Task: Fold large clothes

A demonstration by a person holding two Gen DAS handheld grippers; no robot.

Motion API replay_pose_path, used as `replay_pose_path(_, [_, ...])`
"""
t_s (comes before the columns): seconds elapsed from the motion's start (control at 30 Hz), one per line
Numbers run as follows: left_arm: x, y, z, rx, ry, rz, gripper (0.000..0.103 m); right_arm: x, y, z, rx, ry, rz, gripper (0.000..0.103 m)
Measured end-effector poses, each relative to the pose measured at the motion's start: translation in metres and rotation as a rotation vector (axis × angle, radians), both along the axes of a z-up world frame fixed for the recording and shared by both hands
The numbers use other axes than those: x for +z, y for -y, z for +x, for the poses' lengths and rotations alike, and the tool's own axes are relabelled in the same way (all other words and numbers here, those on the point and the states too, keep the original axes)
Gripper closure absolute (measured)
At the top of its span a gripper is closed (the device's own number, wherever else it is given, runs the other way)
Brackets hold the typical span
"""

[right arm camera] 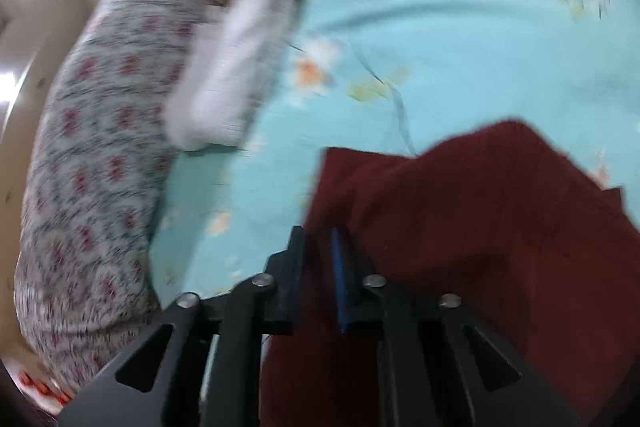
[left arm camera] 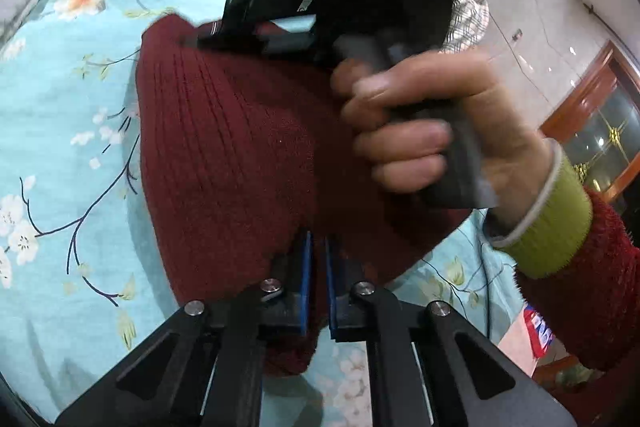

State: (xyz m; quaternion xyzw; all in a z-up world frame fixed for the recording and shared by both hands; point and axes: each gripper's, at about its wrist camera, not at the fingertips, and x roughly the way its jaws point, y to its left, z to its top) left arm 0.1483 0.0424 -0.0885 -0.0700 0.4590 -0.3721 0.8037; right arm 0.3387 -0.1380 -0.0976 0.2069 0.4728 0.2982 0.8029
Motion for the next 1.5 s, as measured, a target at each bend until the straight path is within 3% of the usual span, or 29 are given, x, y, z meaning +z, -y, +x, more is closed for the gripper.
replay_pose_path(0.03, [-0.002, -0.002, 0.002, 0.005, -0.005, -0.003, 0.100, -0.013, -0.002, 0.007, -0.015, -0.038, -0.016, 0.103])
replay_pose_path(0.1, [-0.006, -0.004, 0.004, 0.012, -0.013, -0.020, 0.100, -0.032, 0.002, 0.016, -0.019, -0.074, 0.072, 0.103])
replay_pose_path(0.33, [0.001, 0.000, 0.001, 0.029, -0.013, 0.043, 0.101, -0.034, 0.007, 0.014, -0.038, -0.074, 0.096, 0.103])
replay_pose_path(0.47, [0.033, -0.006, -0.016, 0.043, 0.046, 0.046, 0.100, 0.002, 0.026, -0.023, -0.079, 0.030, 0.101, 0.103])
replay_pose_path(0.57, [0.052, -0.025, -0.028, 0.071, 0.077, -0.012, 0.100, 0.024, 0.051, -0.076, -0.114, 0.117, 0.099, 0.101])
replay_pose_path(0.67, [0.061, -0.037, -0.029, 0.076, 0.088, -0.068, 0.100, 0.026, 0.077, -0.128, -0.155, 0.155, 0.080, 0.101])
replay_pose_path(0.73, [0.056, -0.031, -0.026, 0.078, 0.095, -0.030, 0.100, 0.018, 0.090, -0.153, -0.179, 0.150, 0.049, 0.101])
replay_pose_path(0.83, [0.026, -0.018, -0.012, 0.074, 0.039, 0.091, 0.101, -0.003, 0.103, -0.176, -0.234, 0.132, -0.042, 0.101])
replay_pose_path(0.9, [0.012, -0.010, -0.007, 0.071, 0.018, 0.087, 0.100, -0.024, 0.116, -0.174, -0.280, 0.078, -0.081, 0.103])
replay_pose_path(0.97, [0.012, -0.007, -0.003, 0.083, 0.011, 0.087, 0.100, -0.032, 0.123, -0.169, -0.297, 0.058, -0.025, 0.103])
replay_pose_path(1.2, [0.020, -0.001, -0.009, 0.115, 0.016, 0.114, 0.101, -0.025, 0.118, -0.164, -0.305, 0.063, -0.043, 0.102])
replay_pose_path(1.3, [0.035, -0.012, -0.021, 0.134, 0.022, 0.098, 0.088, -0.011, 0.116, -0.180, -0.293, 0.088, -0.053, 0.101])
replay_pose_path(1.37, [0.042, -0.016, -0.029, 0.163, 0.038, 0.117, 0.067, -0.001, 0.116, -0.196, -0.290, 0.122, -0.078, 0.101])
replay_pose_path(1.43, [0.046, -0.018, -0.034, 0.192, 0.057, 0.148, 0.056, 0.005, 0.116, -0.207, -0.292, 0.139, -0.091, 0.101])
replay_pose_path(1.5, [0.047, -0.019, -0.037, 0.207, 0.055, 0.159, 0.055, 0.008, 0.116, -0.216, -0.294, 0.141, -0.097, 0.100])
